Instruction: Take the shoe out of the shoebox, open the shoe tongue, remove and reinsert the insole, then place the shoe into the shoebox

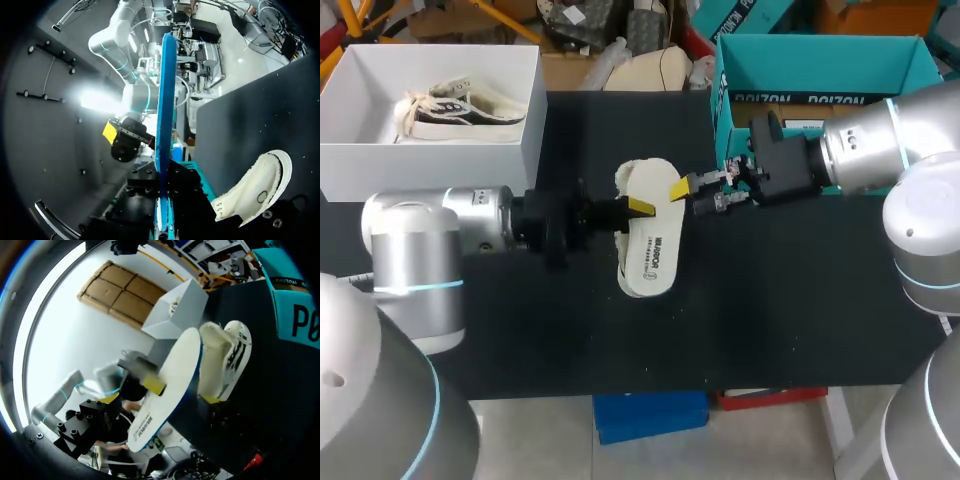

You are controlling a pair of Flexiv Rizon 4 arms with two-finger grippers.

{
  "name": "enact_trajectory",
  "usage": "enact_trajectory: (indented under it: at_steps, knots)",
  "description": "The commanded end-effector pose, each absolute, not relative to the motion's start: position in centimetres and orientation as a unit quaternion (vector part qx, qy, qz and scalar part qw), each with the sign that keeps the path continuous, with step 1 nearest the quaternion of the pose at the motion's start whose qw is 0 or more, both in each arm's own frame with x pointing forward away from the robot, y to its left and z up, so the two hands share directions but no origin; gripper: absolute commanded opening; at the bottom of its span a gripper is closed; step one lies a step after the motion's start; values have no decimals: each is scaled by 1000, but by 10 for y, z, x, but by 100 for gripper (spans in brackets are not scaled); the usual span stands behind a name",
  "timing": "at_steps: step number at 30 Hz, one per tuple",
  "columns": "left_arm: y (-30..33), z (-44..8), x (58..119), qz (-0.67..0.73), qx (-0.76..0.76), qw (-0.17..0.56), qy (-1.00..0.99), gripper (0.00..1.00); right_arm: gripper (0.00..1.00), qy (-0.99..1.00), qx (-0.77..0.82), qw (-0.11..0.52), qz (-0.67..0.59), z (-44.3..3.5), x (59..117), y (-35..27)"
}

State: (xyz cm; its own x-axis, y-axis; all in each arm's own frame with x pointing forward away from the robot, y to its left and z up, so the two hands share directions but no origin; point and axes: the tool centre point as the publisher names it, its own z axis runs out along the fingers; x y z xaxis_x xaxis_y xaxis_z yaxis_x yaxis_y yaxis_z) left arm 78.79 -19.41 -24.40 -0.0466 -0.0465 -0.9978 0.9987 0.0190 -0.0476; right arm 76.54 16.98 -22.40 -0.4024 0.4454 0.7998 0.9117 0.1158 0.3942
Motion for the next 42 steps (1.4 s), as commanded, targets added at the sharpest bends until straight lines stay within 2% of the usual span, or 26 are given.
enact_trajectory:
  at_steps: [1,4,14,33,38,42]
  knots:
    - [-184,-240,783,-501,488,481,529,0,100,-702,-484,255,-456,-224,765,171]
    - [-183,-240,783,-503,486,478,531,0,100,-707,-484,248,-452,-224,763,168]
    - [-184,-251,783,-532,487,411,558,0,100,-761,-453,144,-441,-220,745,149]
    - [-167,-275,785,-560,521,268,585,0,100,-766,-450,151,-434,-219,730,141]
    - [-167,-277,782,-563,526,253,585,0,100,-780,-452,105,-419,-225,721,132]
    - [-167,-281,779,-564,526,244,588,0,100,-775,-471,100,-409,-235,701,117]
